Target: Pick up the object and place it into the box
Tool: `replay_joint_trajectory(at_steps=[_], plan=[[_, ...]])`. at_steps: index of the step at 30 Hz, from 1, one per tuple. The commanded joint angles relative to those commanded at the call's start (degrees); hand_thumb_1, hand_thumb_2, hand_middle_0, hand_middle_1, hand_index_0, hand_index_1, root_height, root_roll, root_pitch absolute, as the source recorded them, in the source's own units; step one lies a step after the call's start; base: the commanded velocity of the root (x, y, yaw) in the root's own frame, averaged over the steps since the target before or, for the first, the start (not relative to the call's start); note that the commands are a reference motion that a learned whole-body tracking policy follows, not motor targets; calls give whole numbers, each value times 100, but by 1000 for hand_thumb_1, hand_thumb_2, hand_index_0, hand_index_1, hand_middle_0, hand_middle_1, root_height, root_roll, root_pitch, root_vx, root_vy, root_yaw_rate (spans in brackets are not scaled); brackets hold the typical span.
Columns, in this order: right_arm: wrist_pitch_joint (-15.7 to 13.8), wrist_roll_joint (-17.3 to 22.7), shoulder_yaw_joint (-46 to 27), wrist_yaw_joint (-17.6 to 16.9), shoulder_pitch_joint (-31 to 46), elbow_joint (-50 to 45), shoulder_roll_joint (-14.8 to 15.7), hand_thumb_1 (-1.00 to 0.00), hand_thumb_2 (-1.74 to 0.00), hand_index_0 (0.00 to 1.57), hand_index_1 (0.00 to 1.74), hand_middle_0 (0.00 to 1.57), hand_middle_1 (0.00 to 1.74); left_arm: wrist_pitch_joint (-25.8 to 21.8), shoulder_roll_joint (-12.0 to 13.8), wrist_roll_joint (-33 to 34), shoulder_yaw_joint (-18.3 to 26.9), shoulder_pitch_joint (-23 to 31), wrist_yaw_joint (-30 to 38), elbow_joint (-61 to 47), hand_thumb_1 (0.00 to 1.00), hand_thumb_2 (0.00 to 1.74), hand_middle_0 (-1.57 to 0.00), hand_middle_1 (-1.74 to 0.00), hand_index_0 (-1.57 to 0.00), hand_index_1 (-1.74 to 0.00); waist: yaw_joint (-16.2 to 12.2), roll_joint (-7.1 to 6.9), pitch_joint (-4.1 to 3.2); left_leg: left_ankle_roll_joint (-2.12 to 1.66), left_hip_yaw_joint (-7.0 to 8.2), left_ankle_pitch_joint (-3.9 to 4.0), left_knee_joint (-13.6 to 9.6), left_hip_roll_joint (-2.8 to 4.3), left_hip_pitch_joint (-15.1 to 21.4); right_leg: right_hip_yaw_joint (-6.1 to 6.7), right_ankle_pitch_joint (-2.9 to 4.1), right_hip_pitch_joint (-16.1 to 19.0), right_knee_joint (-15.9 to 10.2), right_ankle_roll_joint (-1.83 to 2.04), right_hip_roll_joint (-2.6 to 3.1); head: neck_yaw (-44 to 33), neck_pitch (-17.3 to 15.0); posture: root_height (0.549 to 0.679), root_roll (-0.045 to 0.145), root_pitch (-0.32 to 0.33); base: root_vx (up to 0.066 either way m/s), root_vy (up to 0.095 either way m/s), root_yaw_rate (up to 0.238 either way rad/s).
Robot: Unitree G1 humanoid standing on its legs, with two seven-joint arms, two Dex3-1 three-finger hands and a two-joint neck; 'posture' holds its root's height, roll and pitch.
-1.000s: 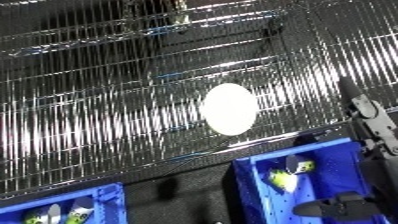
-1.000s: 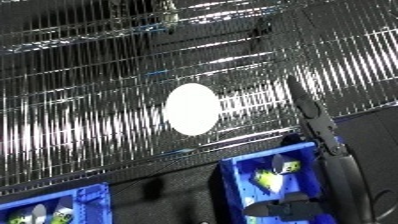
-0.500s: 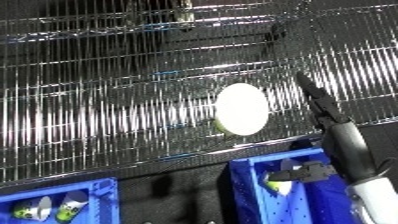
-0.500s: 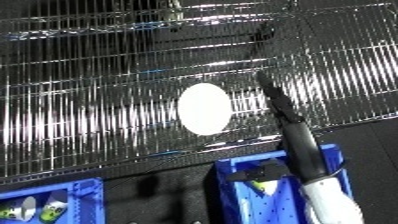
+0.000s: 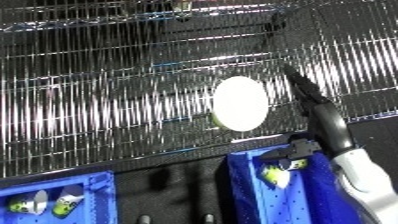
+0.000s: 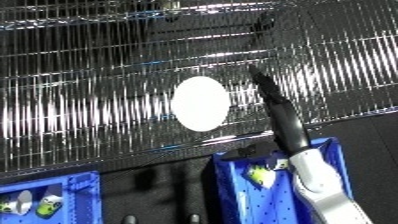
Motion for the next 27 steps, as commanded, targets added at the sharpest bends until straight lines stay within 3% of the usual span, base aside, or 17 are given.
replay_joint_trajectory(at_steps=[15,27], plan=[[131,-1,291,321,-516,82,337,0,0,0,0,0,0,20,-53,37,-166,142,41,-223,0,0,0,0,0,0,166,150,0,-21,-44,89,-42,-32,-115,-43,-49,-169,138,-55,-50,250,43,645,71,145,17,9,42],[141,-48,295,263,-714,75,591,-600,-1044,942,1044,942,1044,12,-156,89,-249,204,58,-298,0,0,0,0,0,0,219,218,0,-41,-41,134,-115,-52,-92,-47,-61,-173,135,-70,-73,391,107,645,77,147,8,11,19]])
